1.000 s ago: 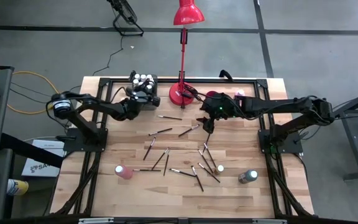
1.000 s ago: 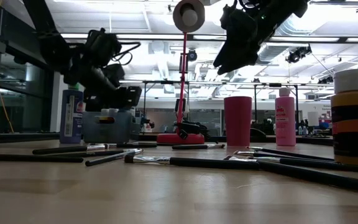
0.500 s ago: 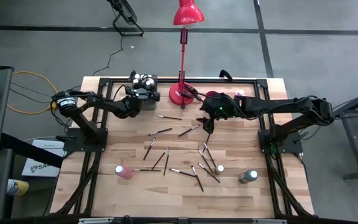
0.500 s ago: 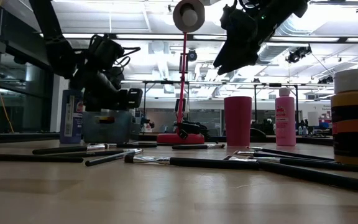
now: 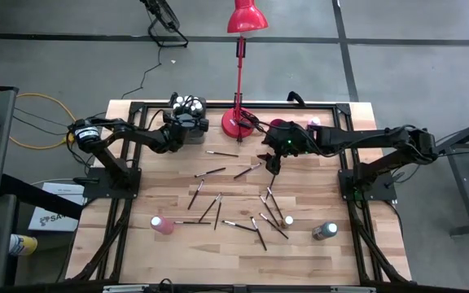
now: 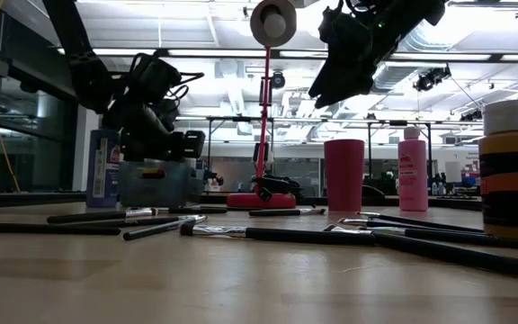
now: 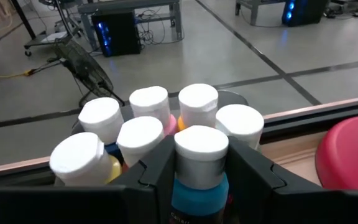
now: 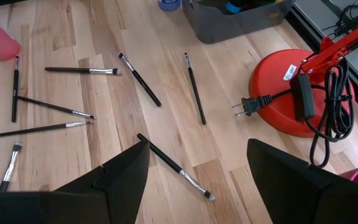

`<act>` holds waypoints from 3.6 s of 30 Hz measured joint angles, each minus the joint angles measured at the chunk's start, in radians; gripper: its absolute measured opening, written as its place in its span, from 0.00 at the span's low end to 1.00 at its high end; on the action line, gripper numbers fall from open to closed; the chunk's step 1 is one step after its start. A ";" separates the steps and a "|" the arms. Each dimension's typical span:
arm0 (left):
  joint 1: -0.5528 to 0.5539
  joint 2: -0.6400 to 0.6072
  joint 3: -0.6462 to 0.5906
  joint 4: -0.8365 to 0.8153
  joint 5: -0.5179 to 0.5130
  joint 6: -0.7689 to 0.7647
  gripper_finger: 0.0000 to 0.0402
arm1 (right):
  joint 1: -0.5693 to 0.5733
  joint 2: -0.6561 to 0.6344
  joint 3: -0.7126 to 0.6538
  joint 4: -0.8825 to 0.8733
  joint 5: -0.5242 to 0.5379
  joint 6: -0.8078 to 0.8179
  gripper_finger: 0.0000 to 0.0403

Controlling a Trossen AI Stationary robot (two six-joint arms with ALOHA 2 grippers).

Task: Pick & Place Paint Supplies
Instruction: Put the small light blue black paint bottle into the bin, then put the small dark yellow black paint bottle into the bin

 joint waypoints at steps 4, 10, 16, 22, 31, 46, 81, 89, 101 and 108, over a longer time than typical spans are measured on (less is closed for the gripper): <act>0.000 0.000 0.000 0.000 0.000 0.000 0.35 | 0.000 0.000 0.000 0.000 0.000 0.000 0.65; 0.000 0.000 0.000 0.009 -0.003 0.000 0.43 | 0.000 0.000 0.000 0.000 0.000 0.000 0.65; 0.000 -0.001 0.001 0.056 0.001 0.001 0.44 | 0.000 0.000 0.000 0.000 0.000 0.004 0.65; 0.000 -0.002 0.001 0.171 0.049 0.022 0.44 | 0.000 0.000 0.000 -0.001 0.000 0.004 0.65; 0.000 -0.069 0.002 0.298 0.221 0.171 0.44 | 0.001 -0.003 0.000 -0.053 -0.007 0.062 0.65; 0.000 -0.240 0.002 0.291 0.608 0.289 0.44 | 0.070 -0.072 -0.013 -0.482 -0.101 0.106 0.65; -0.068 -0.245 0.001 0.208 1.004 0.179 0.44 | 0.739 0.089 -0.195 -0.209 0.043 0.453 0.65; -0.067 -0.245 0.001 0.208 1.037 0.179 0.44 | 0.800 0.218 -0.195 -0.127 0.128 0.528 0.65; -0.067 -0.245 0.001 0.206 1.041 0.172 0.44 | 0.822 0.311 -0.193 -0.050 0.195 0.551 0.64; -0.066 -0.245 0.001 0.190 1.041 0.165 0.44 | 0.822 0.313 -0.197 0.011 0.234 0.544 0.55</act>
